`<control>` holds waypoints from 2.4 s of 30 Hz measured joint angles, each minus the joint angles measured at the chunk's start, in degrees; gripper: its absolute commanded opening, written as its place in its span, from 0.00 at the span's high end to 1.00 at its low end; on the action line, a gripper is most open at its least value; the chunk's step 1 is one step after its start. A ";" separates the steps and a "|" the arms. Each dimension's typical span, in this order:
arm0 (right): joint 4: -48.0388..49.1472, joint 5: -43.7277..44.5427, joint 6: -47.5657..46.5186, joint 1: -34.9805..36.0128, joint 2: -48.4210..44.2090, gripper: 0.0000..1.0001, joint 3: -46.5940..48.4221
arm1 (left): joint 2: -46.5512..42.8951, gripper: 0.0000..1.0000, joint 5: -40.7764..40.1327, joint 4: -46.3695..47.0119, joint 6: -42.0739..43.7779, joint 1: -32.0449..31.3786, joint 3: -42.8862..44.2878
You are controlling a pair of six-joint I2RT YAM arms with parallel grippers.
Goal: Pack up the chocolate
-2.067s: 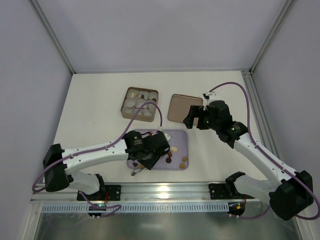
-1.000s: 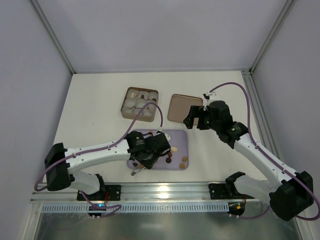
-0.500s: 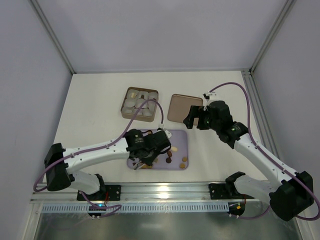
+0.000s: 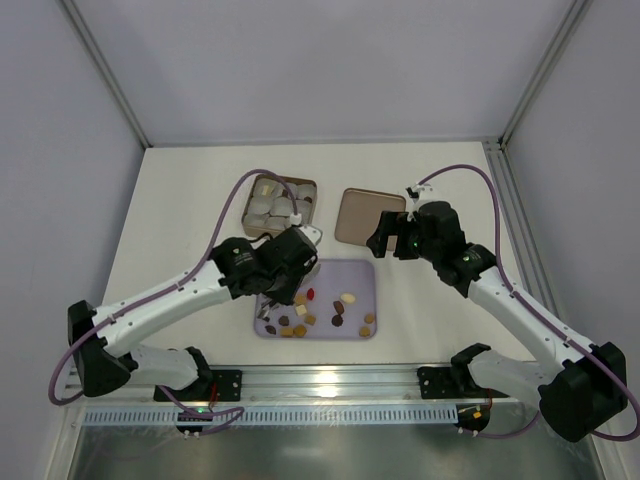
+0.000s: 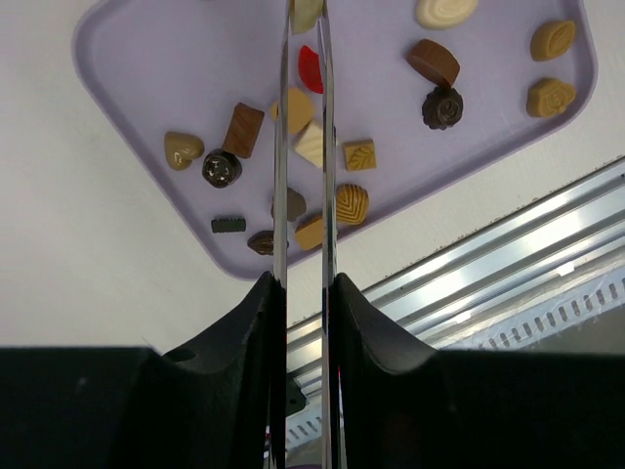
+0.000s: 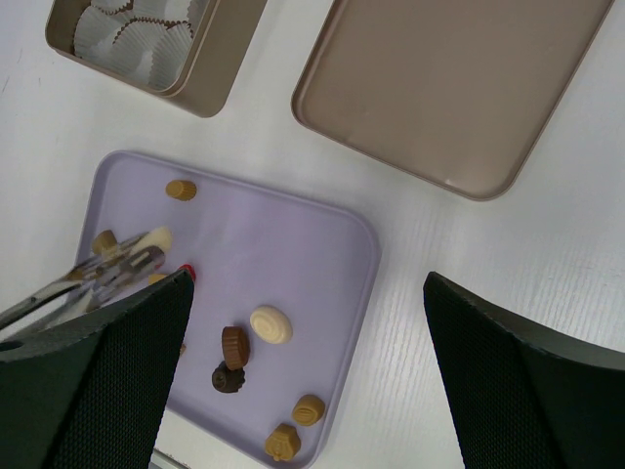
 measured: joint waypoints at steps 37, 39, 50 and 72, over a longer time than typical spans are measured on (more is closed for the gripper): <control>-0.33 -3.28 -1.75 0.00 5.42 0.00 4.52 | 29.24 0.75 2.01 2.91 7.74 38.66 27.54; -0.33 -3.28 -1.75 0.00 5.42 0.00 4.52 | 29.68 0.75 1.68 3.26 7.76 38.69 27.54; -0.33 -3.28 -1.75 0.00 5.42 0.00 4.52 | 31.06 0.70 0.63 4.04 8.66 38.69 27.10; -0.28 -3.26 -1.73 0.00 5.70 0.00 4.50 | 31.04 0.62 1.03 4.17 8.72 38.69 25.46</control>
